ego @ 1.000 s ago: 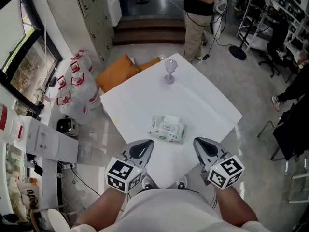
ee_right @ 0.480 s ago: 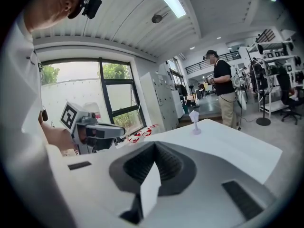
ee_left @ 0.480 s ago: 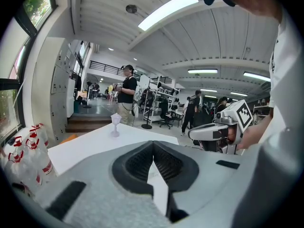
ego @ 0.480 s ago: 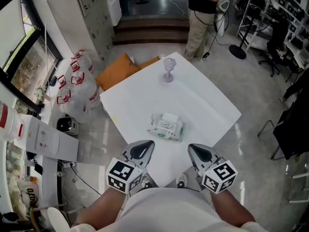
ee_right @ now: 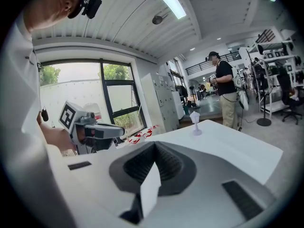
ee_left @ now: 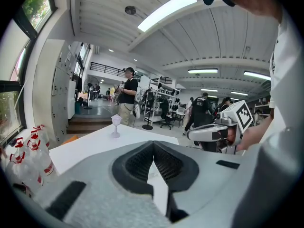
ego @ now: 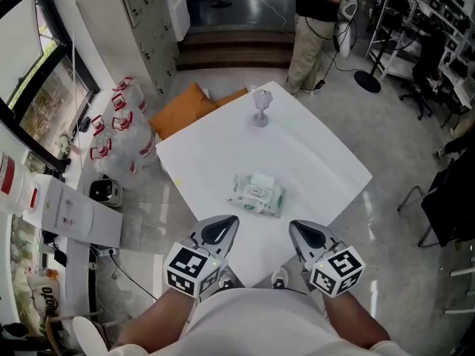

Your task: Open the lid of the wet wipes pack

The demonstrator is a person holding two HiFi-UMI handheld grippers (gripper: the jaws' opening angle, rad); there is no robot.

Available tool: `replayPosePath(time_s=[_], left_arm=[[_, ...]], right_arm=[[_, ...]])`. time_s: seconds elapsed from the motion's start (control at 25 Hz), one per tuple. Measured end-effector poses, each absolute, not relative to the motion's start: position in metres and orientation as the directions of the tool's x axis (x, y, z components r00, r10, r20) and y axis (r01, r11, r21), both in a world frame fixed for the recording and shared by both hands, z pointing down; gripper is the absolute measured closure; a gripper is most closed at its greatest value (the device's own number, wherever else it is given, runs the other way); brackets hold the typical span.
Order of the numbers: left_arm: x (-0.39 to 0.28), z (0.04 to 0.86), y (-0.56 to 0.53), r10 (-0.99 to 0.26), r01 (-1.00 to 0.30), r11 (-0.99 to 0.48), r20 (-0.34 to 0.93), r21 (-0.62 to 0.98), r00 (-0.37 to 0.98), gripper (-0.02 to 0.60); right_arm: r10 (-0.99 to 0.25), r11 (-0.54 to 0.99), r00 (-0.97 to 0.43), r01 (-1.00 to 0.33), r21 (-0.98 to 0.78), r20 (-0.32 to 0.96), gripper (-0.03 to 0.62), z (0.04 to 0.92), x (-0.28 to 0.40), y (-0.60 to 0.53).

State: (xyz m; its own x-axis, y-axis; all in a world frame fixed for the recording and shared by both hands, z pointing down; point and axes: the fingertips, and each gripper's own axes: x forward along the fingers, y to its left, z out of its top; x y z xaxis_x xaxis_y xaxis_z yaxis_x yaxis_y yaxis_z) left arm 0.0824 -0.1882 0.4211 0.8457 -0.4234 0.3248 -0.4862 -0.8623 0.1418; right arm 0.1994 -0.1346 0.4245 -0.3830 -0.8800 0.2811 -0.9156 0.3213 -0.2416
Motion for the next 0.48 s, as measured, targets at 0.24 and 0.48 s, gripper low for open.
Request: replayPosePath(time_s=[0.24, 0.48], left_arm=[[0.0822, 0.4219, -0.1843, -0.424, -0.486, -0.863, 0.326, 0.137, 0.845, 0.572], [0.0829, 0.4253, -0.1811, -0.422, -0.485, -0.863, 0.329, 0.139, 0.845, 0.572]], right_arm=[[-0.875, 0.327, -0.391, -0.913, -0.245, 0.287, 0.589, 0.4274, 0.1967, -0.1337], [-0.869, 0.335, -0.398, -0.911, -0.242, 0.294, 0.589, 0.4310, 0.1950, -0.1346]])
